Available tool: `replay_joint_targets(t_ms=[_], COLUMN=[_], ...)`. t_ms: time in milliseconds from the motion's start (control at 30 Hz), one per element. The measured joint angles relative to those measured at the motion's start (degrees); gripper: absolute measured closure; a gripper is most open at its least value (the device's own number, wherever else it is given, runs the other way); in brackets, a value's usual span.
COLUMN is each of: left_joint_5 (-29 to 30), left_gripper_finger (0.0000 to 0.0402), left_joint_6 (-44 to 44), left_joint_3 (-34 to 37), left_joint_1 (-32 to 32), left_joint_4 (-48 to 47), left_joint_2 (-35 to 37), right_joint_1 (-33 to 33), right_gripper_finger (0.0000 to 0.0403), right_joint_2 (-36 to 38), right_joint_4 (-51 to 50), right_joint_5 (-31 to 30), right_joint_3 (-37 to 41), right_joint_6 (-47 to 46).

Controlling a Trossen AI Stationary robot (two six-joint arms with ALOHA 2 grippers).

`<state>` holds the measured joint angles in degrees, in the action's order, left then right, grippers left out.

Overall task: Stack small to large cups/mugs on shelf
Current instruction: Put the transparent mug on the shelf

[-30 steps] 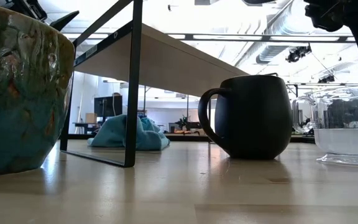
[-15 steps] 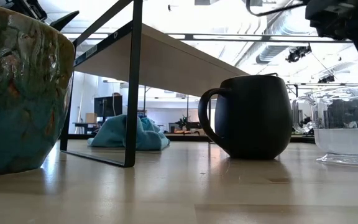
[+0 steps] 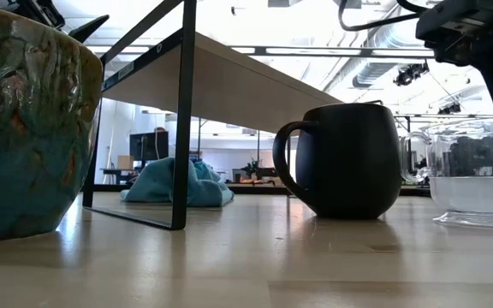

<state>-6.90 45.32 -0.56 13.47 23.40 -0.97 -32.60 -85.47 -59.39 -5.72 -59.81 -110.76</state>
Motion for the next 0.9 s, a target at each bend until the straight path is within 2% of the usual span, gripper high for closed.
replay_joint_targets(t_ms=[900], left_joint_5=[0.1], left_gripper_finger=[0.0202], left_joint_6=[0.0], left_joint_3=[0.0], left_joint_1=[0.0], left_joint_4=[0.0], left_joint_2=[0.0], right_joint_1=[2.7], right_gripper_finger=[0.0339], right_joint_2=[0.0], right_joint_4=[0.5], right_joint_5=[1.9], right_joint_3=[0.0], right_joint_6=[4.3])
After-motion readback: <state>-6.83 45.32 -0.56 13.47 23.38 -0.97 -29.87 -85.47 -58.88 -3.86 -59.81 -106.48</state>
